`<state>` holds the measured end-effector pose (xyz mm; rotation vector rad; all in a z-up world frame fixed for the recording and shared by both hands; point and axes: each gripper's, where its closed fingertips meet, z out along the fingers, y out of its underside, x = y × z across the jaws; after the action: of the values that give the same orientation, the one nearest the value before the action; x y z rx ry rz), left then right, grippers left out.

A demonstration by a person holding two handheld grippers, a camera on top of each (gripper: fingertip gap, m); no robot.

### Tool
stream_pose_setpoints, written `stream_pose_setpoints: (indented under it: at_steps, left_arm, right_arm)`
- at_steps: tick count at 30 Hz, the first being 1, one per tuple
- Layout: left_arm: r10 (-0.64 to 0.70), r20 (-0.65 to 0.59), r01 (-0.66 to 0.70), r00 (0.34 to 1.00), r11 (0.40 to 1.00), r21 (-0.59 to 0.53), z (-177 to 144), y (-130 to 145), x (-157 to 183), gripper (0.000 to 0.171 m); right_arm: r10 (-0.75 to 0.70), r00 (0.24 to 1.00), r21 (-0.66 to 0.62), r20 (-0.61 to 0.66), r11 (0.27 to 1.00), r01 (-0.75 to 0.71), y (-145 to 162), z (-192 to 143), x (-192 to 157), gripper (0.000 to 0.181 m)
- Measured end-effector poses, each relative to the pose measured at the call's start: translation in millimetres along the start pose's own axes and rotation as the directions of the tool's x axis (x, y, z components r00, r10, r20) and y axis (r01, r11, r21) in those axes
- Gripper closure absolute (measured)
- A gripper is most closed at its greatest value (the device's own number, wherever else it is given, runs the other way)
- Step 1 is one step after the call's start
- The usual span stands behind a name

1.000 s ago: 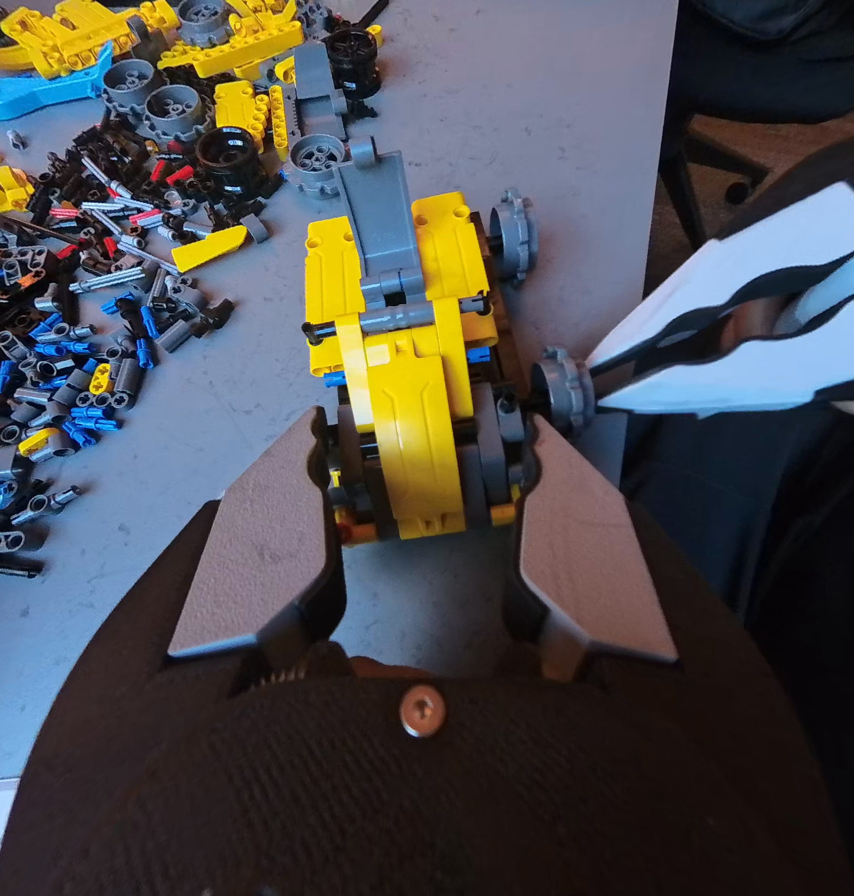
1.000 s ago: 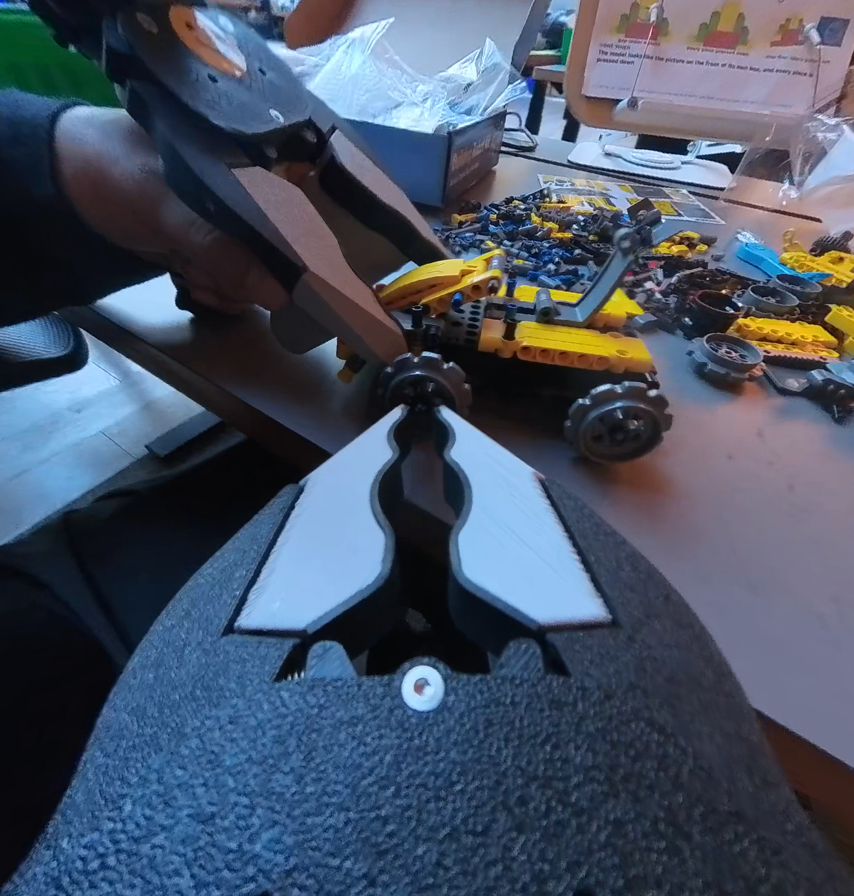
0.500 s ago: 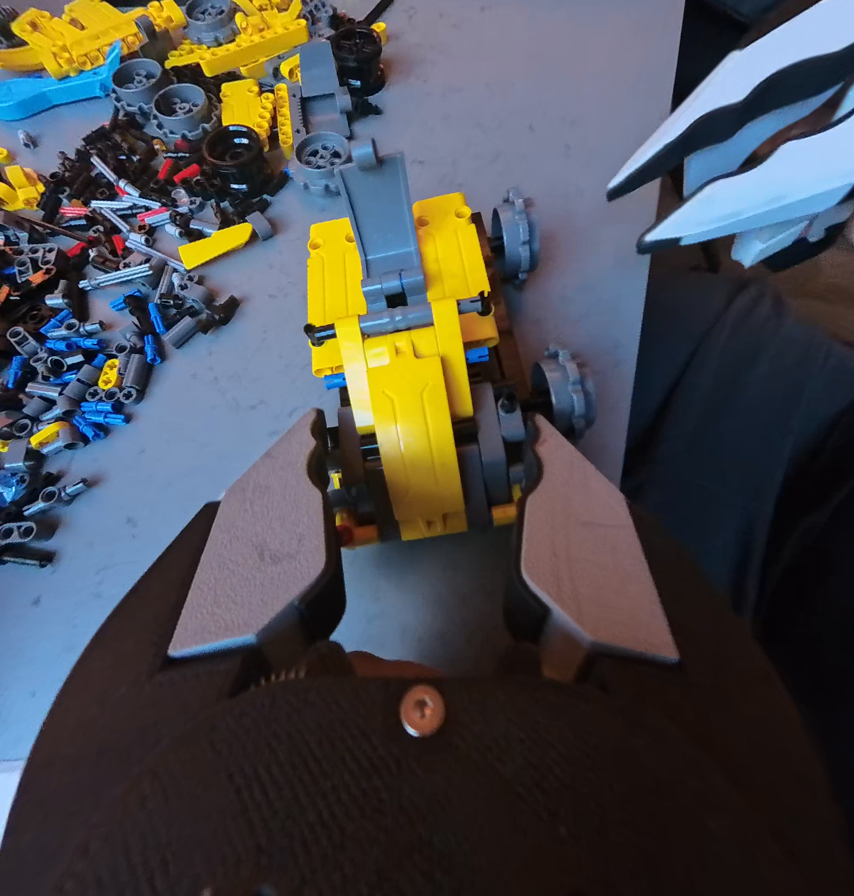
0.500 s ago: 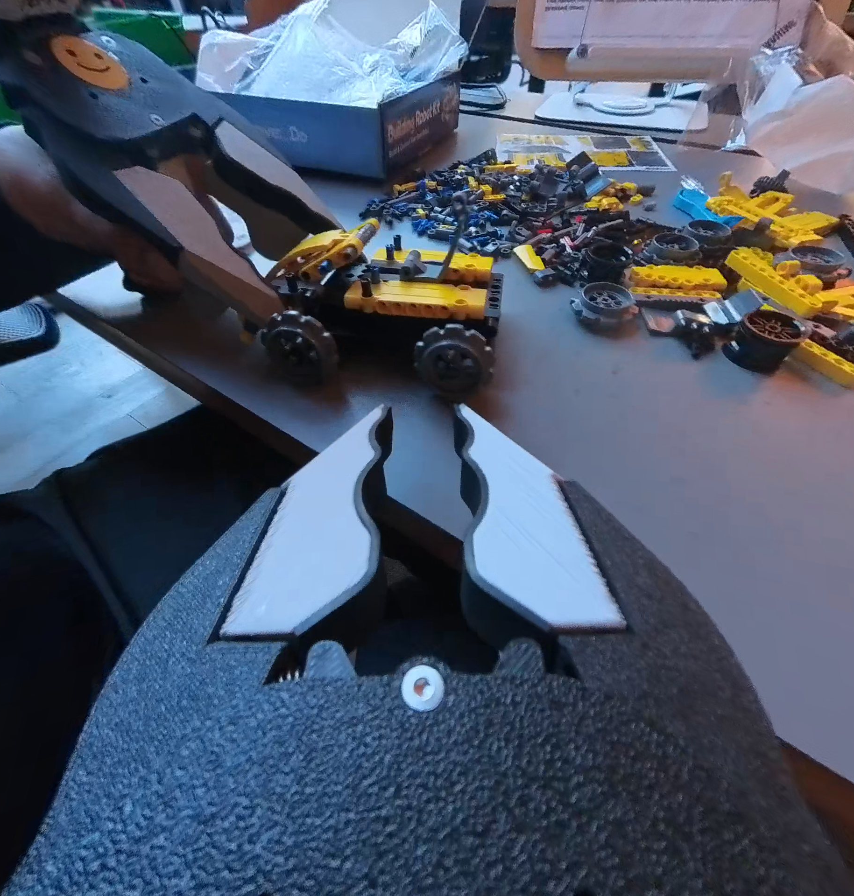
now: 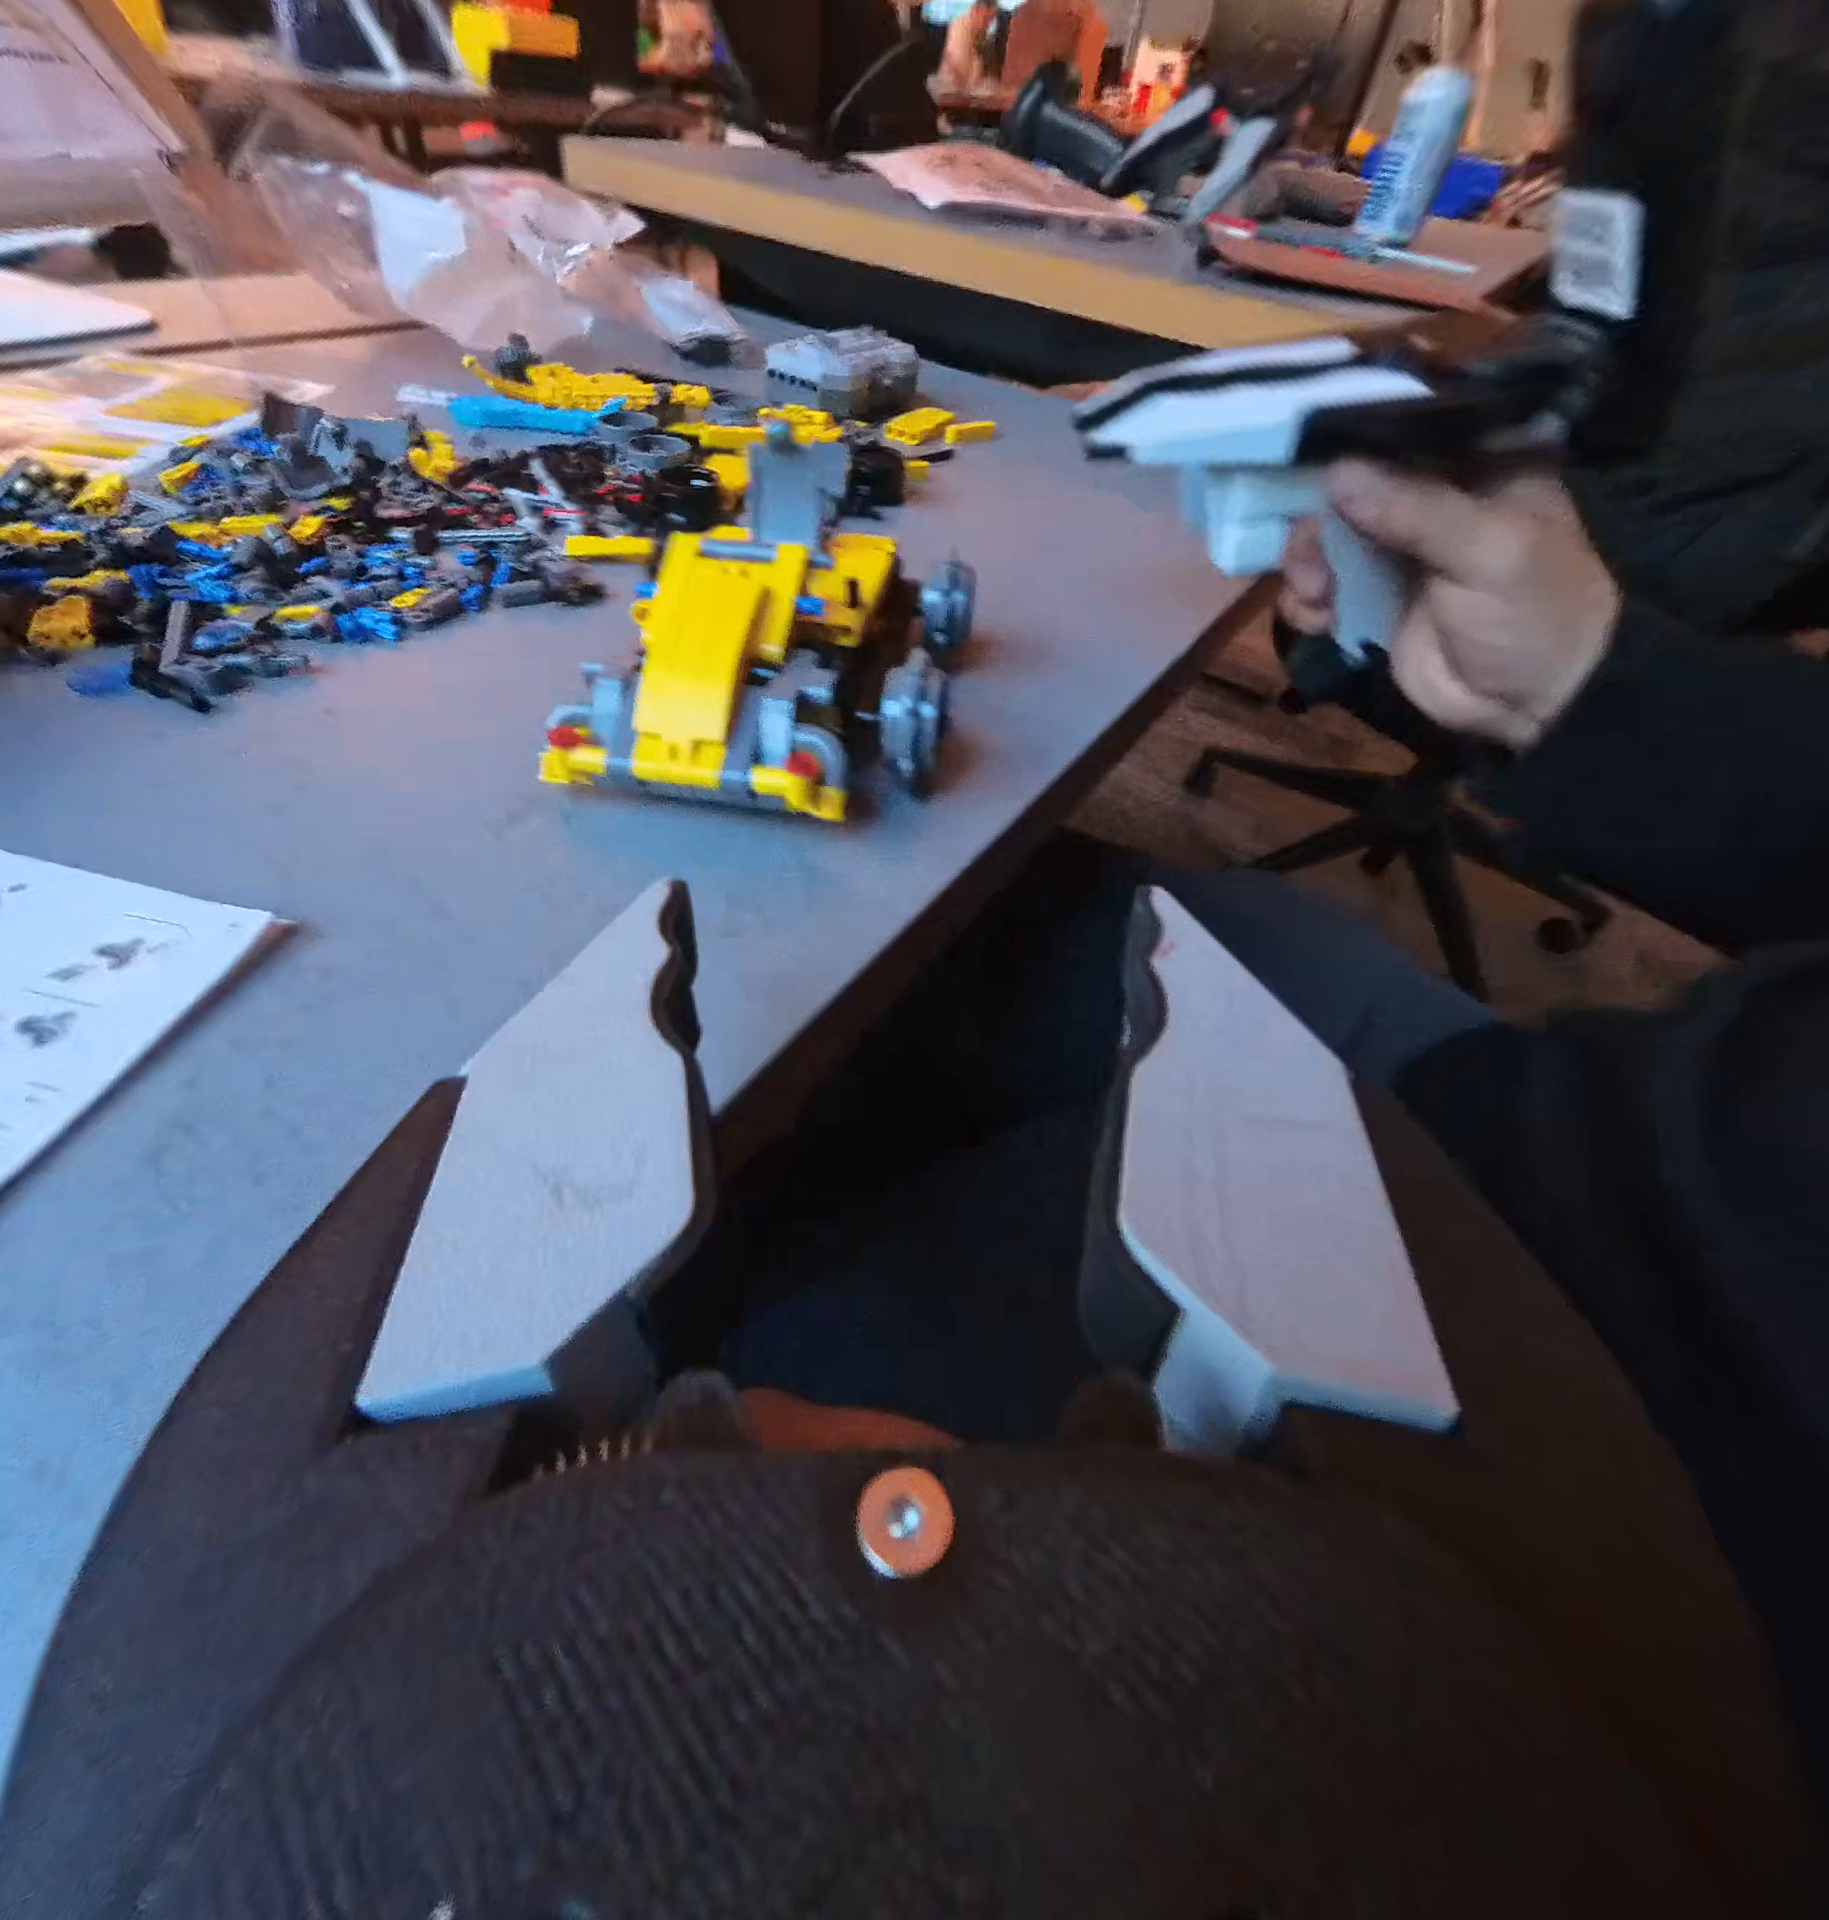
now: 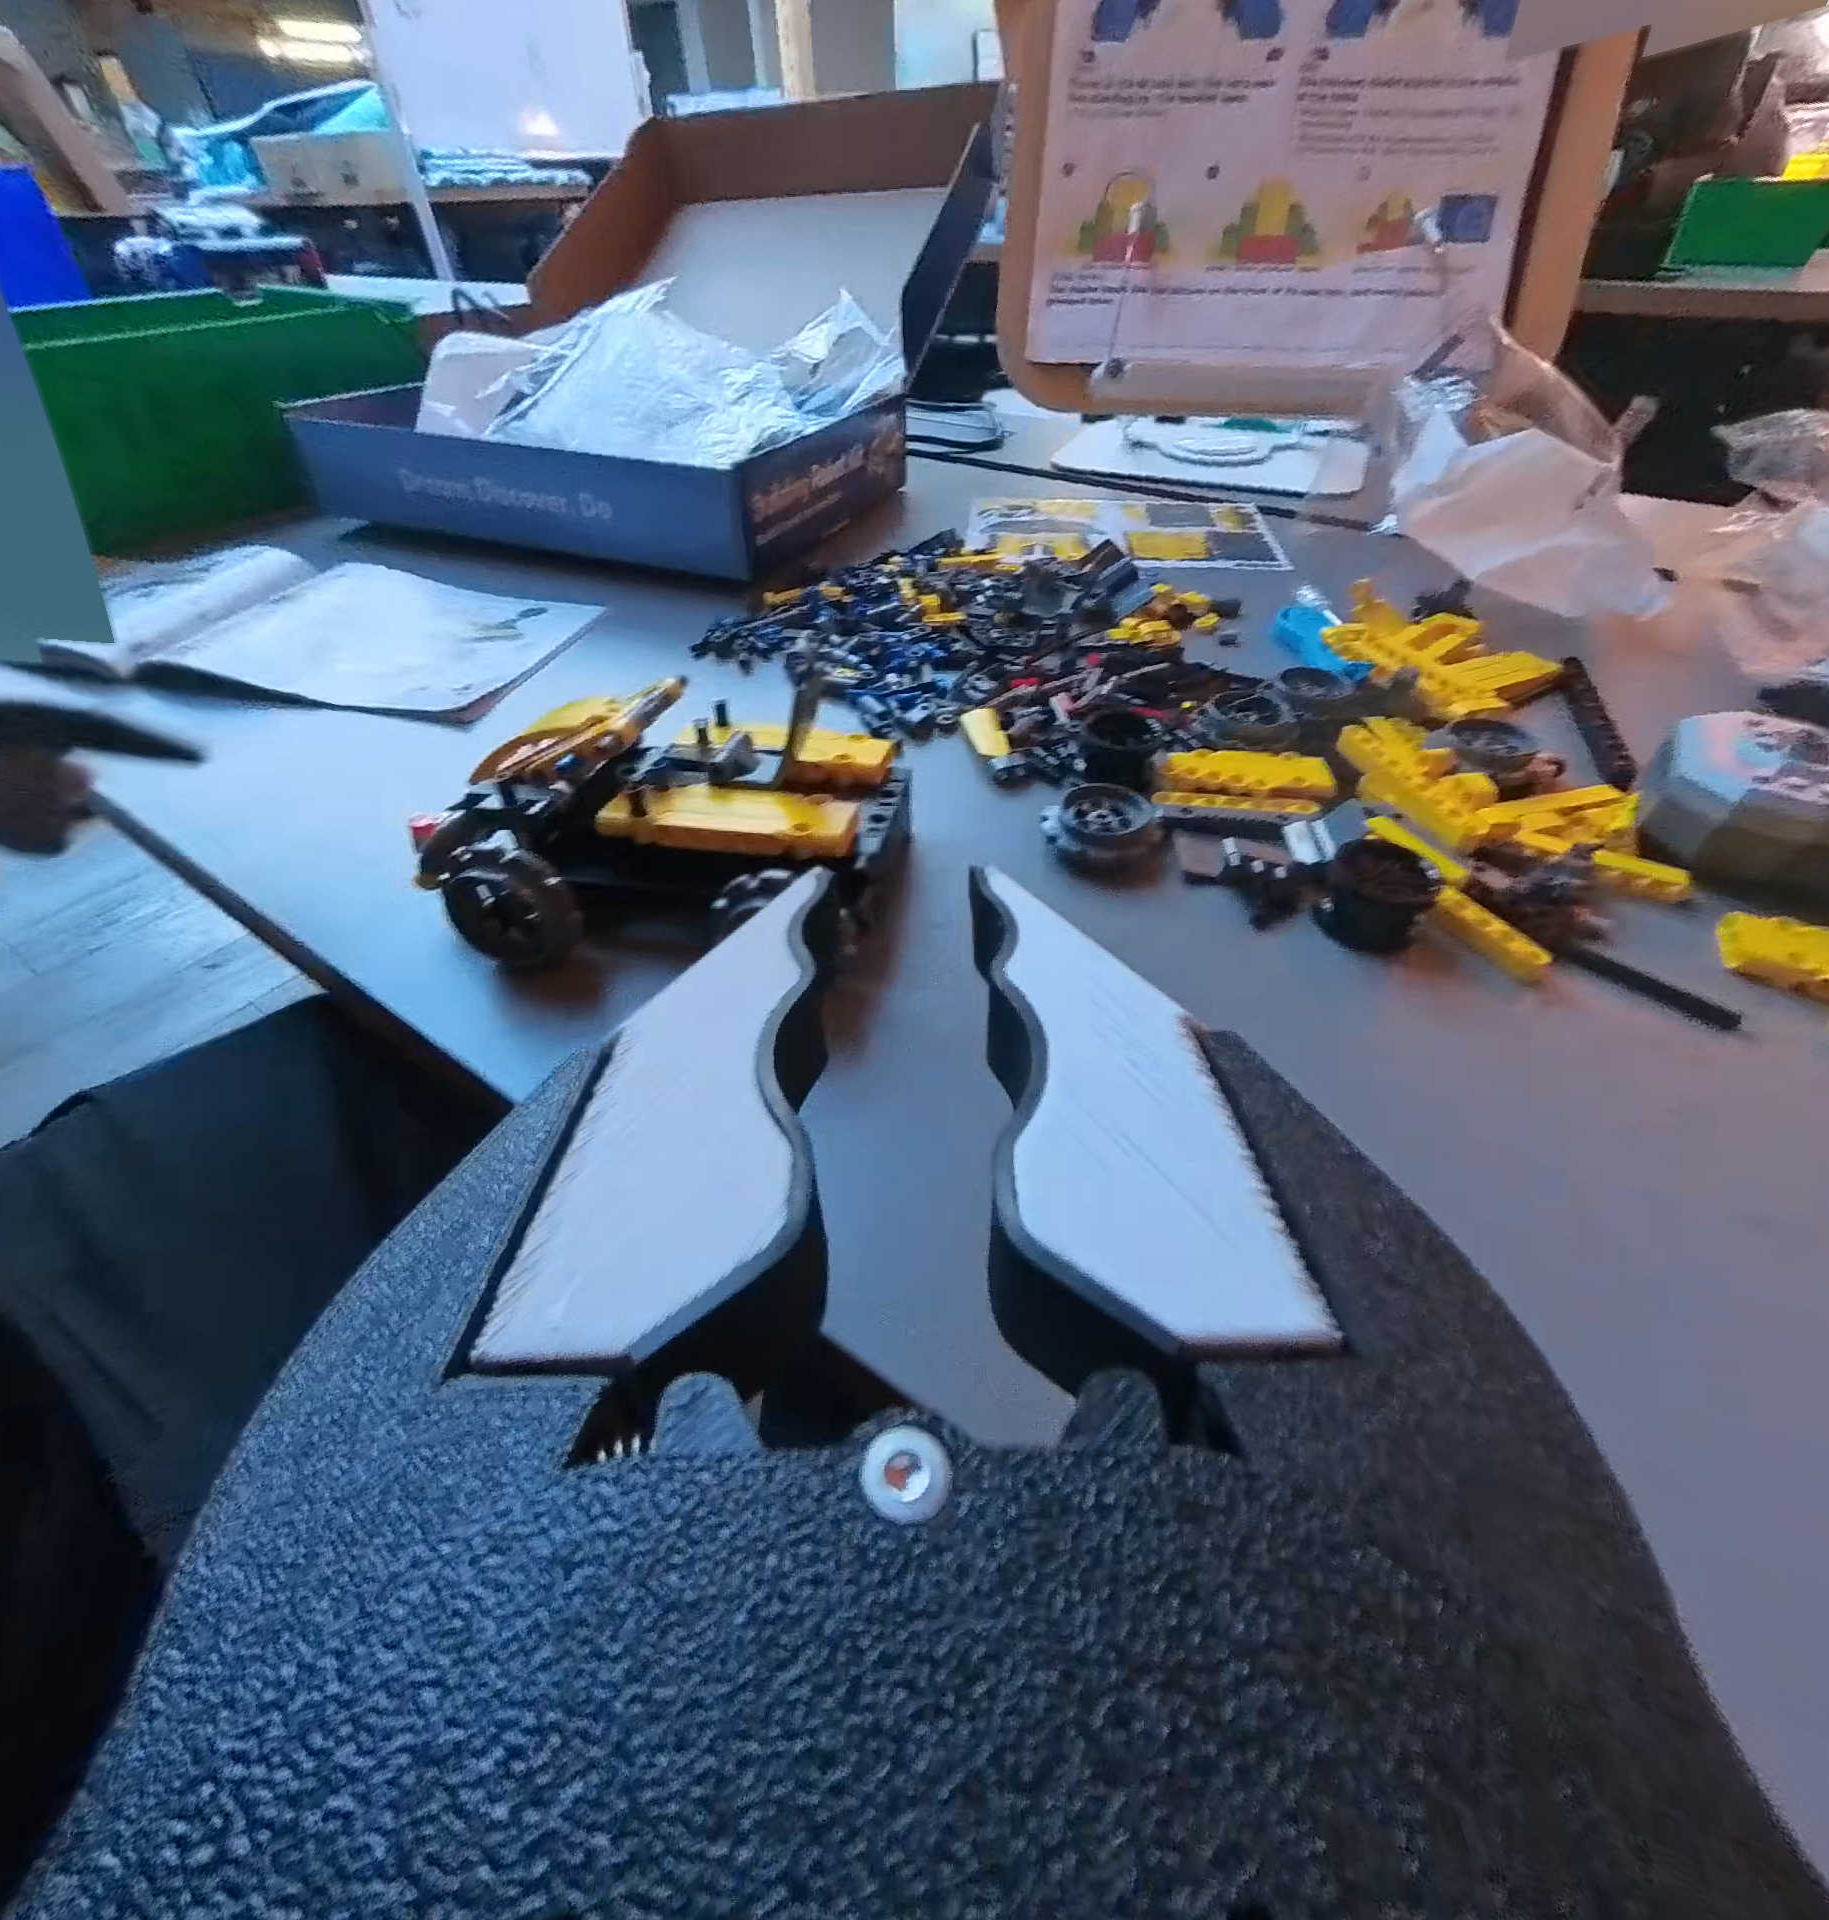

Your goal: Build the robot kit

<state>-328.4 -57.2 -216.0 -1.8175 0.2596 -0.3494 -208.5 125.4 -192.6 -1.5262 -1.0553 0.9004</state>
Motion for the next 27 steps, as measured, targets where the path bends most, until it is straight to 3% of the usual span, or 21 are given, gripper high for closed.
stream_pose_setpoints:
  at_steps: [5,11,21,27]
  left_arm:
    - [0.155,-0.066,-0.155,0.986,0.988,0.006,-6.9,18.5,22.7,0.102]
    - [0.125,-0.164,-0.129,0.979,0.992,-0.013,-1.8,26.4,29.2,0.113]
    - [0.114,-0.261,-0.131,0.958,0.99,-0.047,11.0,30.8,35.0,0.116]
    - [0.077,-0.291,-0.1,0.954,0.993,-0.066,14.6,32.3,34.7,0.117]
  right_arm:
    - [-0.031,0.999,-0.043,-0.027,0.999,0.03,-12.4,20.8,38.5,0.152]
    - [-0.152,0.982,-0.115,-0.107,0.983,0.14,-10.6,51.0,78.1,0.151]
    - [-0.31,0.938,-0.199,-0.153,0.94,0.278,-3.0,74.2,82.0,0.15]
    - [-0.342,0.923,-0.18,-0.177,0.933,0.311,-6.5,71.8,80.8,0.162]
